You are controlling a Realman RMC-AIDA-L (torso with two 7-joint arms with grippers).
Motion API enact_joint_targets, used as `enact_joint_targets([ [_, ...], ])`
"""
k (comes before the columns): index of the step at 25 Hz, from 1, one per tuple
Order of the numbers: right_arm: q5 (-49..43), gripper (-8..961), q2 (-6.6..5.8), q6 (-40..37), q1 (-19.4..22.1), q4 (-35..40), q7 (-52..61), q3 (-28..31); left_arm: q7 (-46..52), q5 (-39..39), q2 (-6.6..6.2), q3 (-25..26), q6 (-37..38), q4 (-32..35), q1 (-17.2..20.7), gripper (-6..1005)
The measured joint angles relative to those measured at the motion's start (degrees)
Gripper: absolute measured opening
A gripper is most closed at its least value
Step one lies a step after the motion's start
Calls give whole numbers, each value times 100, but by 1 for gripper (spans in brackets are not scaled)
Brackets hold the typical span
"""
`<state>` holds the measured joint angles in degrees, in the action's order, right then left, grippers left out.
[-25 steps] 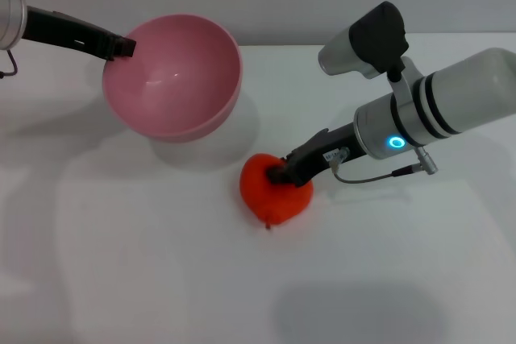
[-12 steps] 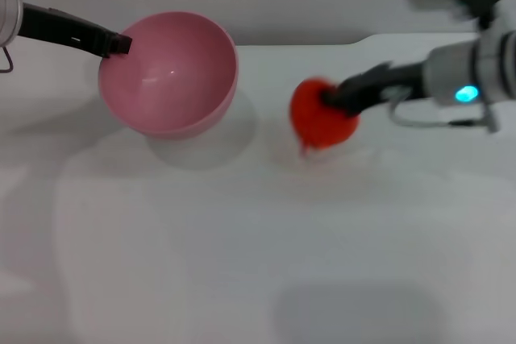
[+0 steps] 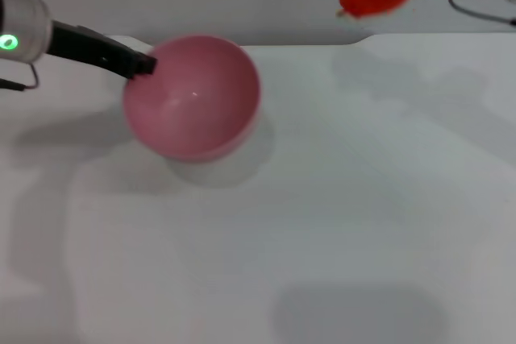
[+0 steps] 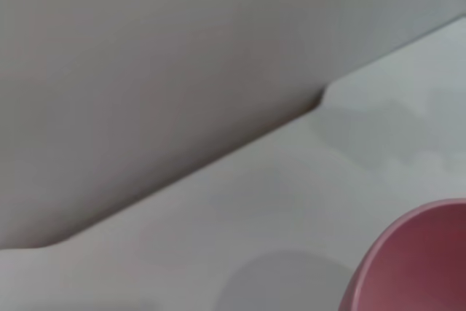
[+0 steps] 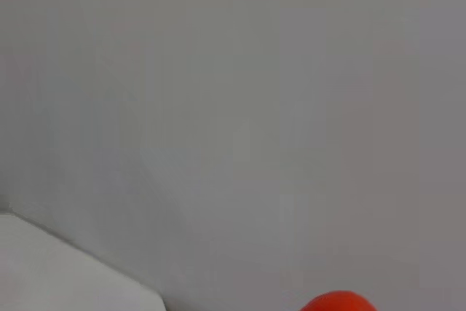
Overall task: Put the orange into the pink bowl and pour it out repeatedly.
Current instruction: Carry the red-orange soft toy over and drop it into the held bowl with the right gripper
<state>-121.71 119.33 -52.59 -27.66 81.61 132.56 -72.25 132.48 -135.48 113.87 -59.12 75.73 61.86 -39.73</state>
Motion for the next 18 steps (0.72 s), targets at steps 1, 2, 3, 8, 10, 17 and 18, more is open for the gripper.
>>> enact_joint_targets([
  [1,47,48,0,-21,-18,109,0,-39,-3,1,31,-26,-5,1,-1,41],
  [2,95,48,-2,-49,-47,205,-1,-89,-10,1,84,-59,-11,1,-7,41],
  [3,139,48,-4,-85,-80,285,-2,-154,-20,2,133,-84,-14,1,-17,41],
  [8,297,49,-8,-220,-233,439,-19,-635,-132,15,338,-170,-50,-9,-139,41],
  [10,316,49,-7,-267,-274,440,-24,-846,-153,42,371,-206,-76,-43,-223,41],
  [17,340,49,-1,-388,-347,251,-39,-1418,-92,49,382,-475,-203,-66,-362,41],
  [18,340,48,-7,-423,-383,166,-42,-1459,-91,49,381,-475,-206,-67,-372,41],
])
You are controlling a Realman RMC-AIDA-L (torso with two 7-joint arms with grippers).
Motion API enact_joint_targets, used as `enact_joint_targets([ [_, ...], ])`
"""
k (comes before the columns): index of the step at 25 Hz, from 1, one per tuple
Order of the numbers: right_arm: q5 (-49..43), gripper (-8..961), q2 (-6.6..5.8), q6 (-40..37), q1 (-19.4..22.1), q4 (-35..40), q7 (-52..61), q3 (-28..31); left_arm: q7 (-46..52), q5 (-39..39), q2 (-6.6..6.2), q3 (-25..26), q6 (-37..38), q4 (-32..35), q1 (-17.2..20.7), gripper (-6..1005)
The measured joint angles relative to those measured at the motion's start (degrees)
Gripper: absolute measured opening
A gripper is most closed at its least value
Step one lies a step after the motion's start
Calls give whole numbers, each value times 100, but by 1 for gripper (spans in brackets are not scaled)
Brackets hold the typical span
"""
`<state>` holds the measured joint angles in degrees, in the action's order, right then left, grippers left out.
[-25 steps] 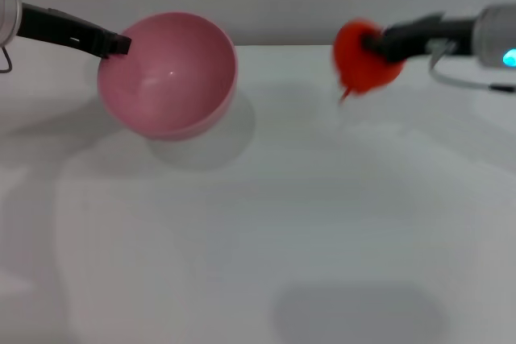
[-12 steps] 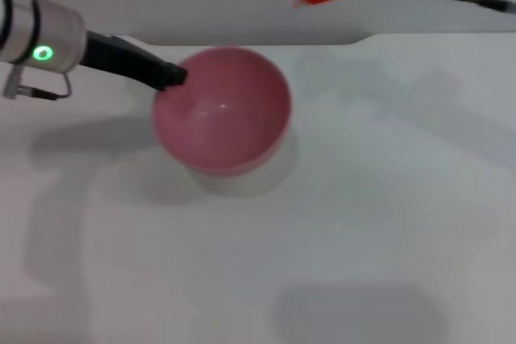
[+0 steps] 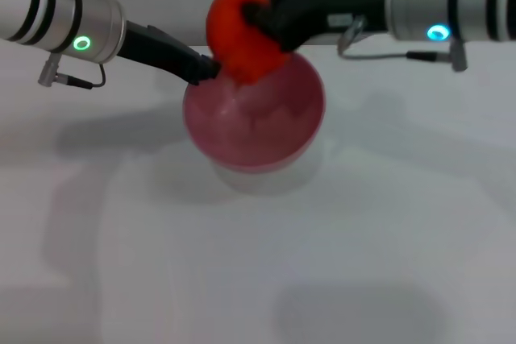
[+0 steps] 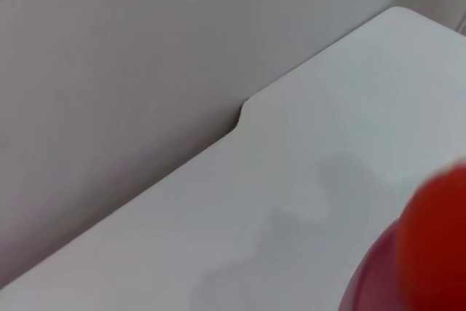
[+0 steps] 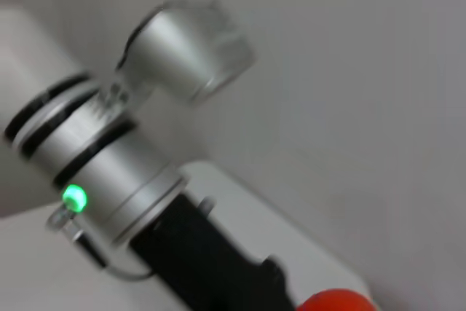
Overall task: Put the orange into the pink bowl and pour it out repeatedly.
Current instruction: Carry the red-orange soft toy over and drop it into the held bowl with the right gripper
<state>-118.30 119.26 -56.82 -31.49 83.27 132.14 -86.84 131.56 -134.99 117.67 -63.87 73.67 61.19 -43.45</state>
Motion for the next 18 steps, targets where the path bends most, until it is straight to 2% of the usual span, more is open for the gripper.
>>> enact_joint_targets([
  [7,-5,53,-60,-531,-299,-386,-19,-10,2,-9,-2,-2,-40,-4,-53,41],
  [13,-3,218,-41,-563,-200,-291,-164,60,6,-35,-6,-2,-63,-11,-45,42],
  [18,45,447,-27,-531,-82,-181,-213,188,14,-37,-20,4,-81,-24,-13,42],
])
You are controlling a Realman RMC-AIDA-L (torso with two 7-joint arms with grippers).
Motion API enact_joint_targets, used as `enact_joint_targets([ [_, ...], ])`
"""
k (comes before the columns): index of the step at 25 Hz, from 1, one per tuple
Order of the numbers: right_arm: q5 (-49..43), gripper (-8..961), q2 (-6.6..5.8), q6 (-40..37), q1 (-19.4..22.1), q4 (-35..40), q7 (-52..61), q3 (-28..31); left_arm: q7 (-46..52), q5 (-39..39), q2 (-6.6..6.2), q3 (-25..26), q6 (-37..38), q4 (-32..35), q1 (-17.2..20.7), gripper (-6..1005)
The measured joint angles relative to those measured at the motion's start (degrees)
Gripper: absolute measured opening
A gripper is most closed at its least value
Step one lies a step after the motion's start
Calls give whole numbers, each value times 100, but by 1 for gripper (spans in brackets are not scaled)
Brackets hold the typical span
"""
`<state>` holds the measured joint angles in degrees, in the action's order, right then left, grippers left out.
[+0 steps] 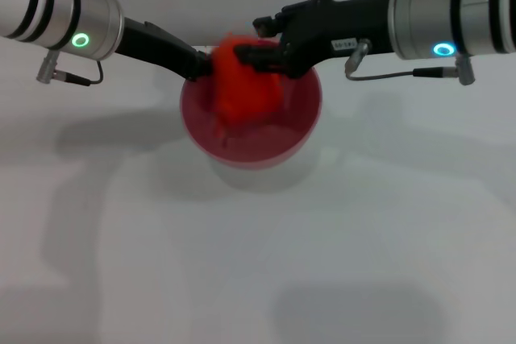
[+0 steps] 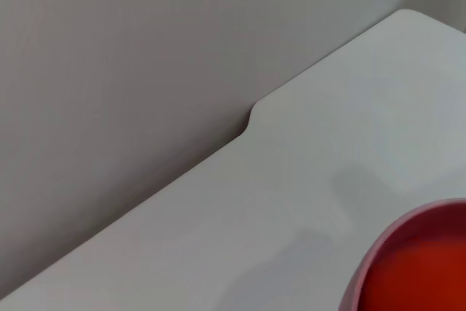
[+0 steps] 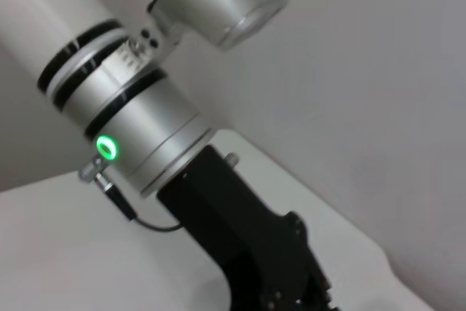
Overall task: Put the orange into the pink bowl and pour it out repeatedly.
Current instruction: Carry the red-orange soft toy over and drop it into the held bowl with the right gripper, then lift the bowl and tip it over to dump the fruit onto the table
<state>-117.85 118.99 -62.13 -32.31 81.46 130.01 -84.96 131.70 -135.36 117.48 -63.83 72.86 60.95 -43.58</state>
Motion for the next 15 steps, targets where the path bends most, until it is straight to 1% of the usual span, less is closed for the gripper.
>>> enact_joint_targets([
  [5,138,450,22,6,199,276,-34,275,2,-7,-19,36,-62,-31,33,42],
  [7,462,451,27,11,318,322,-192,477,3,-11,-32,36,-85,-30,54,42],
  [9,997,453,32,22,491,315,-528,746,-21,-14,-32,-6,-135,10,81,42],
  [10,1262,453,31,41,585,292,-700,869,-51,-16,-26,-80,-200,45,108,42],
  [13,2232,453,17,136,936,113,-1376,1222,-67,-59,-1,-563,-517,150,203,42],
  [15,2826,452,12,250,1159,-108,-1877,1401,-16,-109,22,-1098,-857,201,253,42],
])
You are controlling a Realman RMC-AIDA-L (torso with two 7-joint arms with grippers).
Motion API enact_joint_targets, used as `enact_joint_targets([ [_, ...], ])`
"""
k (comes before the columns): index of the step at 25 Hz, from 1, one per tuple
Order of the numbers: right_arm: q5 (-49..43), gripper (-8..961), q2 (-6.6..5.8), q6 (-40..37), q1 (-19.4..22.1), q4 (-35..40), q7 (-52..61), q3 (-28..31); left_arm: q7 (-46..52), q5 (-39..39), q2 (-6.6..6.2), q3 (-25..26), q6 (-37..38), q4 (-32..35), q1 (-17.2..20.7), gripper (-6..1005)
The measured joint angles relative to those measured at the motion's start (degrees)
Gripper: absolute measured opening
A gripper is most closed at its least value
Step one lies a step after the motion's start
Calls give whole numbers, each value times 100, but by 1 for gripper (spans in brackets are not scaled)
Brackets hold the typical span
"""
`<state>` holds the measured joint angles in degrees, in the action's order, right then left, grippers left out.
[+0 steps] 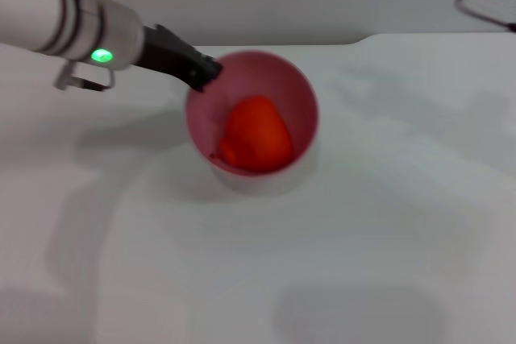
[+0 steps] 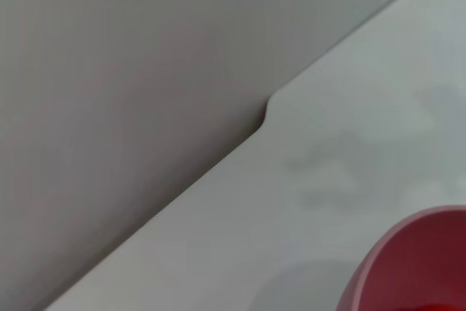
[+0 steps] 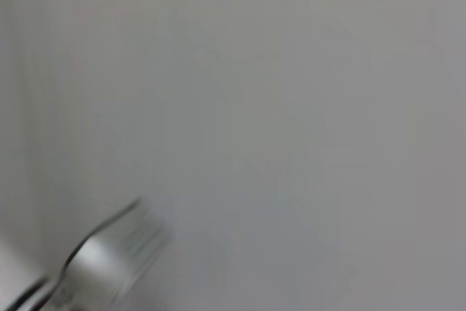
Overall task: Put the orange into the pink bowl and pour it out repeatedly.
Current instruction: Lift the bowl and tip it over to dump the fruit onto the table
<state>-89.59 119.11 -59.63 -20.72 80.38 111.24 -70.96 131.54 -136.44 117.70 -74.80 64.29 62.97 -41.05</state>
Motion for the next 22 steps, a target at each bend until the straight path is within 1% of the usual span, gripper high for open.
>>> enact_joint_targets([
  [1,327,452,-1,84,102,-143,-315,57,9,-12,7,-171,-108,14,13,42],
  [5,1570,450,-9,362,456,-740,-1638,135,14,-13,43,-1167,-816,202,144,42],
  [7,2071,449,-14,395,545,-1049,-2009,219,14,-6,57,-1517,-1188,342,264,42],
  [9,2501,449,-20,382,577,-1386,-2270,355,14,-6,57,-1517,-1188,342,264,42],
  [10,2734,449,-23,366,584,-1581,-2409,434,19,6,64,-1879,-1726,667,453,42],
  [11,2903,449,-27,348,584,-1726,-2512,485,20,11,62,-2040,-2028,881,708,42],
  [13,3125,449,-34,322,573,-1984,-2665,597,20,11,62,-2040,-2028,881,708,42],
  [14,3159,449,-37,311,561,-2057,-2697,652,5,10,57,-2291,-2460,1178,985,42],
  [15,3167,449,-37,309,556,-2099,-2703,697,-131,0,45,-2791,-3261,1575,1466,41],
  [16,3171,449,-37,309,550,-2131,-2706,733,-183,-3,42,-2909,-3454,1629,1567,41],
  [17,3174,449,-37,307,543,-2145,-2708,750,-308,-4,41,-3106,-3849,1693,1732,41],
  [18,3177,449,-37,307,536,-2153,-2710,759,-308,-4,41,-3106,-3849,1693,1732,41],
  [19,3179,449,-37,303,523,-2154,-2710,760,-399,-5,41,-3255,-4100,1717,1836,41],
  [20,3182,449,-37,296,504,-2156,-2710,761,-693,-5,45,-3662,-4818,1644,2019,41],
  [22,3185,449,-35,264,450,-2166,-2710,759,-959,-6,54,-3993,-5383,1429,2051,41],
])
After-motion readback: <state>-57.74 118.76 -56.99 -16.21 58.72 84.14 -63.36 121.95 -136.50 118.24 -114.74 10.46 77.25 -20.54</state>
